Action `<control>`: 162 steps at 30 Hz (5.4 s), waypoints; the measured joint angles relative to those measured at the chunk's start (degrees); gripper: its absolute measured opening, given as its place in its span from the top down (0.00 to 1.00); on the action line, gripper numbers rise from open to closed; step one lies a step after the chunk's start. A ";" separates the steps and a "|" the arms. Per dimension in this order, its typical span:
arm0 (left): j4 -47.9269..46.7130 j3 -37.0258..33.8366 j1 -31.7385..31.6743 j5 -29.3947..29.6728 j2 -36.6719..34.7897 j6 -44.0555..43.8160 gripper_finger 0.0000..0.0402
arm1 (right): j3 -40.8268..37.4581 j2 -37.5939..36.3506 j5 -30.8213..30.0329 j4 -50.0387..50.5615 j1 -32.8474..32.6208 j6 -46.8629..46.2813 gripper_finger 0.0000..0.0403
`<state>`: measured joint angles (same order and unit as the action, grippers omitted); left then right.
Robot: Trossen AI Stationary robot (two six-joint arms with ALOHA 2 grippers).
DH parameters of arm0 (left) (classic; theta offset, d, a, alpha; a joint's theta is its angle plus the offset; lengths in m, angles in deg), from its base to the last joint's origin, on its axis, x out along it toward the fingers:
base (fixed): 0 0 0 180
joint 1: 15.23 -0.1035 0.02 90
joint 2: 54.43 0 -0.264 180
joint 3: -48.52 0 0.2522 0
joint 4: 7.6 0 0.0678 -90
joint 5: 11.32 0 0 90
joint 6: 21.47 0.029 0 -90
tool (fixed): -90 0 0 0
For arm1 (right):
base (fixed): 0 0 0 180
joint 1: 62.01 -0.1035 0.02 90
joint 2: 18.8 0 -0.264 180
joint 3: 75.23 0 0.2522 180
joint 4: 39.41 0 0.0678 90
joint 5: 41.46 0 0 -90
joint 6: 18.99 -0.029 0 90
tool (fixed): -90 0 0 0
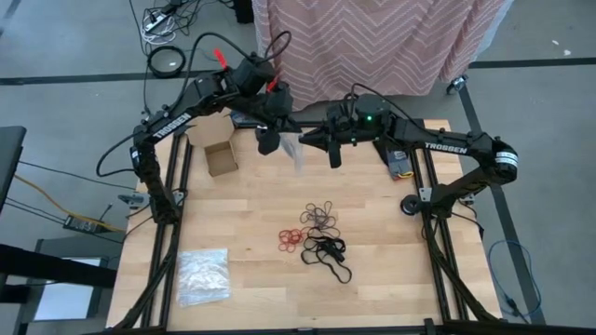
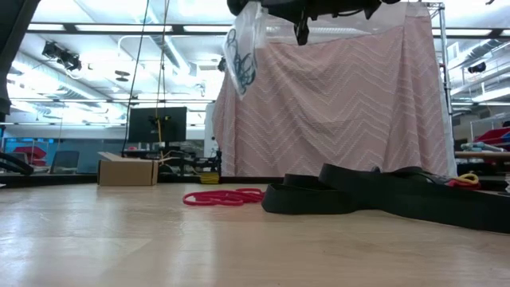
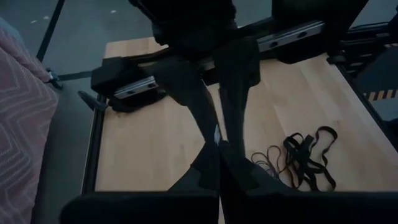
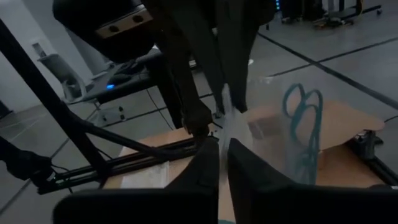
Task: Sort rubber bands
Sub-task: Close the transparent zip bag, then open the transparent zip bag
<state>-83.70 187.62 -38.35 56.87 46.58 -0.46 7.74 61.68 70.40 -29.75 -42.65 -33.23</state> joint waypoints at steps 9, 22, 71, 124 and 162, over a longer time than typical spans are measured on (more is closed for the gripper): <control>2.16 1.97 -0.24 0.11 0.02 0.00 1.00 | 0.10 -0.03 0.06 2.52 0.01 -0.15 0.98; 3.39 9.66 -1.70 4.65 -0.01 1.01 1.00 | 0.11 -0.03 0.65 4.58 0.00 0.20 0.98; -18.91 5.76 2.25 9.94 -1.34 -13.99 0.61 | -22.83 -10.15 -24.69 56.45 23.23 -30.51 1.00; 23.33 -61.90 20.03 17.63 -33.86 -39.95 0.61 | -19.10 -7.80 -10.49 12.66 -18.04 -24.50 0.78; 33.43 -91.00 55.76 22.14 -22.99 -99.24 0.61 | -18.91 -0.31 -15.01 11.67 -44.04 -25.09 0.78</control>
<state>-50.28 96.62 17.41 79.02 23.59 -99.70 -11.17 61.38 55.39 -18.08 -86.70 -58.32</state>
